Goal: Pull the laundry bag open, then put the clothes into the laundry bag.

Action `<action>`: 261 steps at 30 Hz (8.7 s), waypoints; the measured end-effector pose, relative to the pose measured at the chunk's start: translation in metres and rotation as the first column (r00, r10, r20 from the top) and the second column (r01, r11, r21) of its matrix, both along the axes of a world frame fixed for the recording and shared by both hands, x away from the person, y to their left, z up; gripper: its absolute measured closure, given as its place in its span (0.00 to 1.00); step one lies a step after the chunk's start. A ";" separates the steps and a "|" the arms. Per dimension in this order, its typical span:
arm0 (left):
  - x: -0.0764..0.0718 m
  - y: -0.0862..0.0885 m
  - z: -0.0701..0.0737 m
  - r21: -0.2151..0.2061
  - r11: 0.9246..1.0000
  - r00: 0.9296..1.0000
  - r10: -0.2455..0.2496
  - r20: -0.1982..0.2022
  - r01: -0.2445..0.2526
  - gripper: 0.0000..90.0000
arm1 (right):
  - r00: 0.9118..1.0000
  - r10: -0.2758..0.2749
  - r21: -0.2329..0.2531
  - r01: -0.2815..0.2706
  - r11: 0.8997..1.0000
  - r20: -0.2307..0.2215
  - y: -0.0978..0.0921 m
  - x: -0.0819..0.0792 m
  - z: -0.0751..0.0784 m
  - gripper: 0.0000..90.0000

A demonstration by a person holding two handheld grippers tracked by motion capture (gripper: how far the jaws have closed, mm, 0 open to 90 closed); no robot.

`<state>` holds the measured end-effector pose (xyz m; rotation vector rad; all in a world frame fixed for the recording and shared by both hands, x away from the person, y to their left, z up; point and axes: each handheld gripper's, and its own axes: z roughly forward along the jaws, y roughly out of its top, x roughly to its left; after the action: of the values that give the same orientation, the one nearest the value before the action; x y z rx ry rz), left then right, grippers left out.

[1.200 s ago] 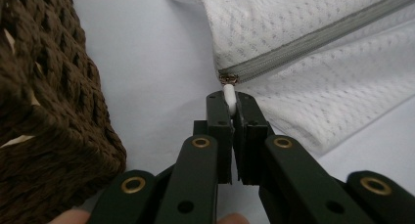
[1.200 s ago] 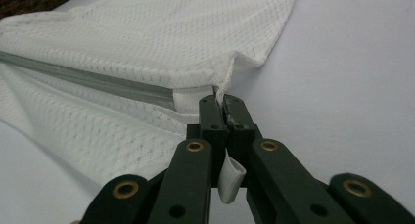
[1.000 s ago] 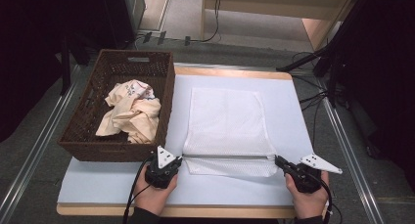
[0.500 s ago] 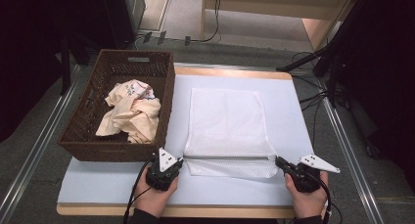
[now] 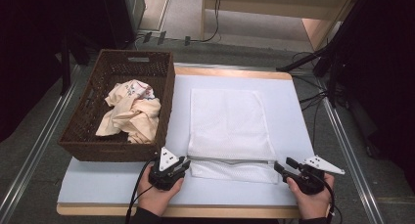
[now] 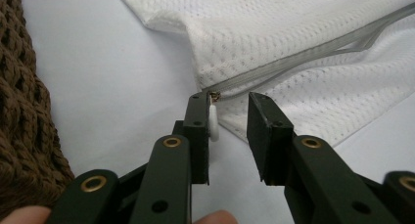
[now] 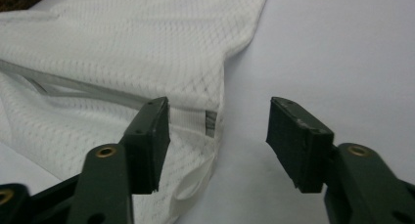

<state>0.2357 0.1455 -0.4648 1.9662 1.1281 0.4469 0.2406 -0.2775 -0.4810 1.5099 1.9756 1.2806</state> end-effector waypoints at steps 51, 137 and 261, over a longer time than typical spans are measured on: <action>0.004 -0.059 -0.015 -0.034 0.971 0.965 -0.238 -0.112 0.236 1.00 | 0.927 0.364 -0.150 -0.375 0.915 -0.091 0.122 0.053 0.006 0.92; 0.001 -0.056 -0.010 -0.076 0.962 0.960 -0.269 -0.080 0.264 0.91 | 0.982 0.165 -0.035 -0.162 0.986 0.092 0.082 0.060 0.039 1.00; 0.206 0.099 0.042 0.279 0.959 0.841 0.193 -0.505 -0.053 0.02 | 0.980 0.201 -0.003 -0.201 0.980 0.010 0.082 0.058 0.018 0.98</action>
<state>0.4416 0.2440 -0.4233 2.3319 1.6178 0.1095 0.2987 -0.1952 -0.4633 1.3267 2.1671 1.3605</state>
